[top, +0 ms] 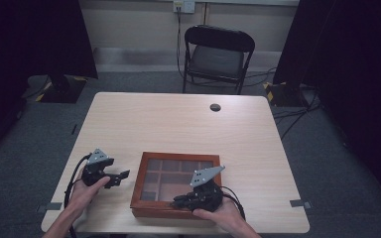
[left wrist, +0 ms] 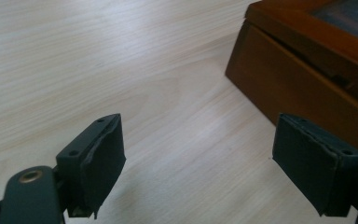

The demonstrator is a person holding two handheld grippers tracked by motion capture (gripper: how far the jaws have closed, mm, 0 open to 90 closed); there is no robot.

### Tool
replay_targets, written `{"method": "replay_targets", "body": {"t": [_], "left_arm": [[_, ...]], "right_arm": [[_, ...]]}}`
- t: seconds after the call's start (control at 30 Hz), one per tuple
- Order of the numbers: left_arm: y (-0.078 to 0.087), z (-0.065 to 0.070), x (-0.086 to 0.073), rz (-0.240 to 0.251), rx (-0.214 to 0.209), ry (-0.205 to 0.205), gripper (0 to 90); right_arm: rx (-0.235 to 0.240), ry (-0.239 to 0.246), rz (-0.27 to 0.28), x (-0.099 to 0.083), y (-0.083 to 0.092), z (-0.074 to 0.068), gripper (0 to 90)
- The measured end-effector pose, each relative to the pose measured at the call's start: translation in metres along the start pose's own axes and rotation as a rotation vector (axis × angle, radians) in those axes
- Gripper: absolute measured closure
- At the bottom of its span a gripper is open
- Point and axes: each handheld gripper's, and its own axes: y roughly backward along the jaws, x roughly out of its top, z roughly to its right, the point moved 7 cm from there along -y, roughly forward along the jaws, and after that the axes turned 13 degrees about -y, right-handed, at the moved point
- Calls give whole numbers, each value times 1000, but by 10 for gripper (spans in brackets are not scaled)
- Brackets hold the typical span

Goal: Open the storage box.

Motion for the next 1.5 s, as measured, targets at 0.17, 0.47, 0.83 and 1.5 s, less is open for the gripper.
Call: {"method": "replay_targets", "body": {"t": [0.17,0.47,0.83,1.5], "left_arm": [[0,7,5,22,-39,-7,162],[0,24,15,59,-106,-45,162],[3,37,22,114,-182,-75,170],[7,49,32,165,-209,-107,197]], "right_arm": [[10,-3,-9,5,3,-1,829],[23,-22,-26,14,7,-3,830],[38,-34,-33,33,15,-3,830],[12,-51,4,41,26,-1,629]]}}
